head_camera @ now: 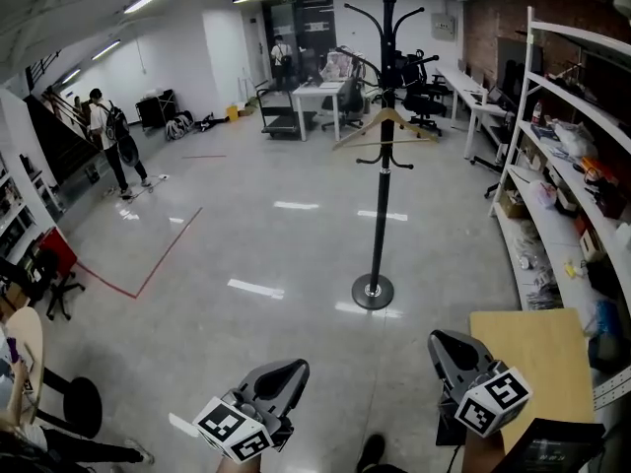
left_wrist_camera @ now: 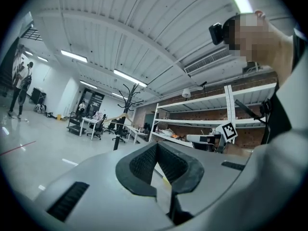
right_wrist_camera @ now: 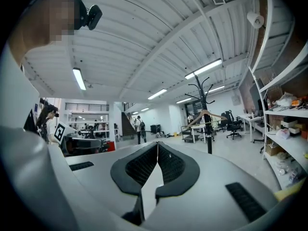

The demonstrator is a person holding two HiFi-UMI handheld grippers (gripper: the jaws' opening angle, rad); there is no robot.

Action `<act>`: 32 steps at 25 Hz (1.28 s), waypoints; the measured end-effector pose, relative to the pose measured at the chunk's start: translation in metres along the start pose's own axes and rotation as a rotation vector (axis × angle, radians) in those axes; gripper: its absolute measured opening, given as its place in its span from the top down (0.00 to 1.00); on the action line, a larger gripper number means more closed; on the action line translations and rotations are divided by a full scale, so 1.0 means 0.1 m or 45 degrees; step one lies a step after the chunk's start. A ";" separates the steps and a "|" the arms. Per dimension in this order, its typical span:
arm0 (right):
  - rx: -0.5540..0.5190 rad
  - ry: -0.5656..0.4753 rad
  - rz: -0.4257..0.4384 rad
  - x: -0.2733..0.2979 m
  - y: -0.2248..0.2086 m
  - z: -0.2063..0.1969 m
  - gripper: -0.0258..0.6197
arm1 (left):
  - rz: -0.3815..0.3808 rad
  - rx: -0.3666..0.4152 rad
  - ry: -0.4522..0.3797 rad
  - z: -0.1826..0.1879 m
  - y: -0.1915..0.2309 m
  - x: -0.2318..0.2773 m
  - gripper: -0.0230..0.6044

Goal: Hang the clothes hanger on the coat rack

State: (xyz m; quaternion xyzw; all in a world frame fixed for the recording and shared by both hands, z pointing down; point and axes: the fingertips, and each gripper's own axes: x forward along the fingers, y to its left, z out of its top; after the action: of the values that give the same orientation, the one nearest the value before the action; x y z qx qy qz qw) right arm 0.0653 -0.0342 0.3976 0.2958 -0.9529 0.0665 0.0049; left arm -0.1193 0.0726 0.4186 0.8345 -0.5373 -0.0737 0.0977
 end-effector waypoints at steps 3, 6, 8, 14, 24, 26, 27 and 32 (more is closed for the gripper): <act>0.031 0.015 -0.036 -0.23 0.46 -0.14 0.95 | 0.019 -0.008 0.024 -0.08 -0.06 -0.61 0.96; 0.042 0.039 -0.059 -0.53 1.02 -0.25 0.95 | 0.030 -0.018 0.037 -0.14 -0.15 -1.26 0.96; 0.035 0.047 -0.067 -0.72 1.29 -0.27 0.95 | 0.042 -0.042 0.035 -0.16 -0.19 -1.56 0.96; 0.062 0.051 -0.133 -1.29 1.54 -0.30 0.95 | 0.002 -0.061 0.004 -0.17 -0.45 -1.79 0.96; 0.028 0.014 -0.141 -2.12 1.44 -0.17 0.95 | 0.017 0.019 0.051 -0.21 -1.29 -1.82 0.96; -0.016 0.024 -0.111 -2.25 1.43 -0.23 0.95 | 0.032 0.031 0.073 -0.30 -1.44 -1.81 0.96; -0.036 0.029 -0.103 -2.31 1.42 -0.28 0.95 | 0.043 0.032 0.090 -0.37 -1.50 -1.81 0.96; 0.004 0.017 -0.106 -2.45 1.34 -0.36 0.95 | 0.053 0.063 0.115 -0.40 -1.76 -1.87 0.96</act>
State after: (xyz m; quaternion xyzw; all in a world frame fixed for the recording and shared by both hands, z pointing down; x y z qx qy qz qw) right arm 0.1901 0.2179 0.4047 0.3348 -0.9396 0.0695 0.0136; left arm -0.0317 0.3174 0.4180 0.8277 -0.5513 -0.0204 0.1028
